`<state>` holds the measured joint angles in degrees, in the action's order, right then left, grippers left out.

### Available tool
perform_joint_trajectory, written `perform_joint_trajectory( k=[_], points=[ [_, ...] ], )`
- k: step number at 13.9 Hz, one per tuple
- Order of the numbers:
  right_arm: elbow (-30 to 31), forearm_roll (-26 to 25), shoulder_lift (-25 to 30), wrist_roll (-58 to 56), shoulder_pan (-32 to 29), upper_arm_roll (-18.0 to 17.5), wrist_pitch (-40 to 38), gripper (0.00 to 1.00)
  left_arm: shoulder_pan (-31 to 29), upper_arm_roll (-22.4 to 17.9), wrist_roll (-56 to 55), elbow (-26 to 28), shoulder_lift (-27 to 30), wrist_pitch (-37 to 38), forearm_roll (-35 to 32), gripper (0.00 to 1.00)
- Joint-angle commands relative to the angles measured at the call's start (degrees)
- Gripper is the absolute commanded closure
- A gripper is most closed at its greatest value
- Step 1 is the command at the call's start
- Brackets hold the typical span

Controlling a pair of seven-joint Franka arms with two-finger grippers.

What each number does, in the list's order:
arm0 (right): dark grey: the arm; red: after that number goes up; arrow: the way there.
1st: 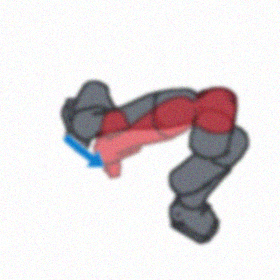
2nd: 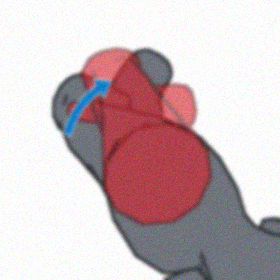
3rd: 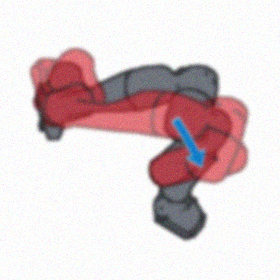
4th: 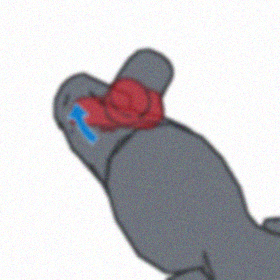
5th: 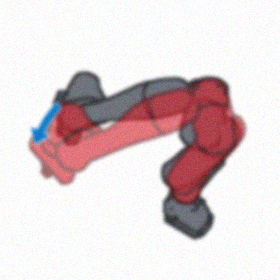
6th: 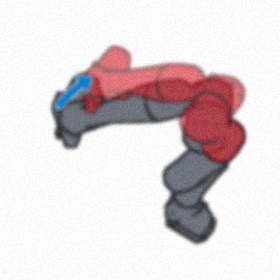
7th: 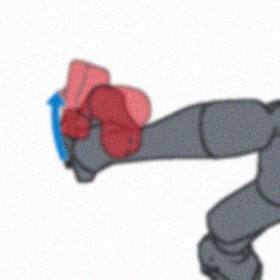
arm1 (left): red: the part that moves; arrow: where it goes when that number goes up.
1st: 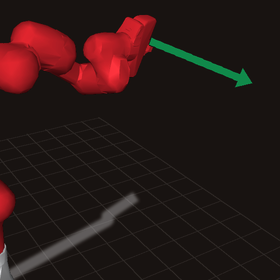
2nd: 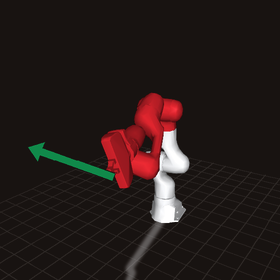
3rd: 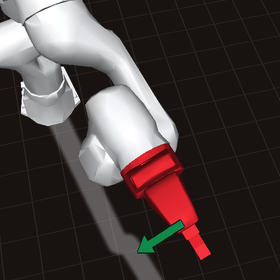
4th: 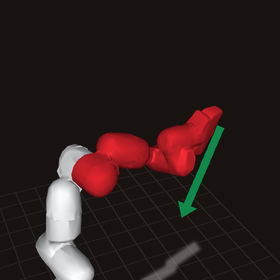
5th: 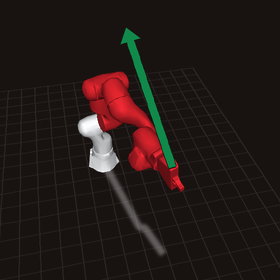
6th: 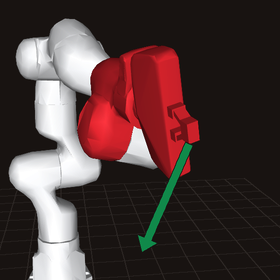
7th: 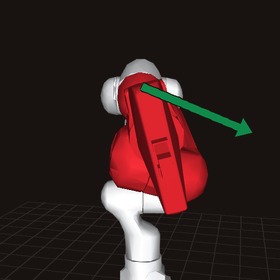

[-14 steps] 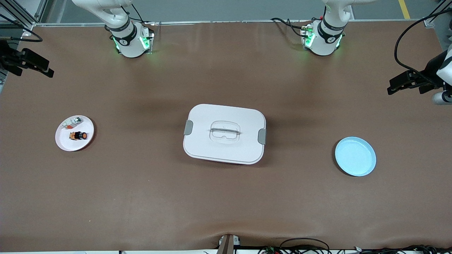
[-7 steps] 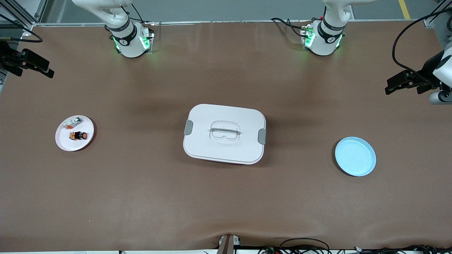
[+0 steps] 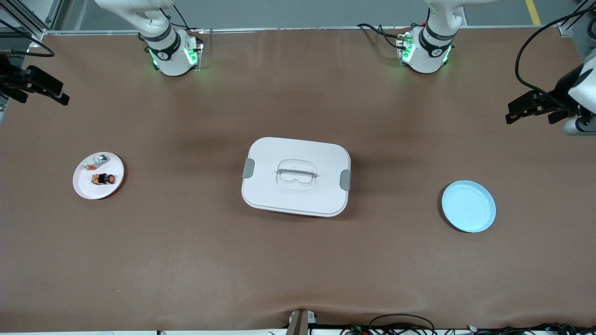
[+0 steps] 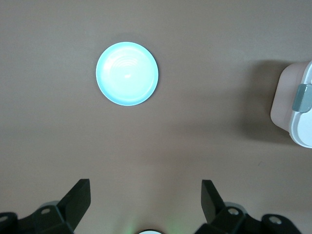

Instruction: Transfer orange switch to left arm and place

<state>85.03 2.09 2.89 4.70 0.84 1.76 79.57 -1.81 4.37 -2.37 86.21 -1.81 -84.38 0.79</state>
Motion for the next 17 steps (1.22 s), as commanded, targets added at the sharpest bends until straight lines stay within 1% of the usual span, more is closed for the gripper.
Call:
perform_joint_trajectory(
  k=[1, 17],
  points=[
    [0.3, 0.4, 0.8, 0.3, -0.5, -0.3, -0.3, 0.00, 0.0, 0.3, -0.3, -0.9, 0.1, 0.4, 0.2, 0.00],
    [-0.2, 0.5, 1.0, 0.9, -0.4, -0.5, -0.5, 0.00, -0.5, 0.2, -0.2, -0.9, -0.1, 0.4, 0.0, 0.00]
  ],
)
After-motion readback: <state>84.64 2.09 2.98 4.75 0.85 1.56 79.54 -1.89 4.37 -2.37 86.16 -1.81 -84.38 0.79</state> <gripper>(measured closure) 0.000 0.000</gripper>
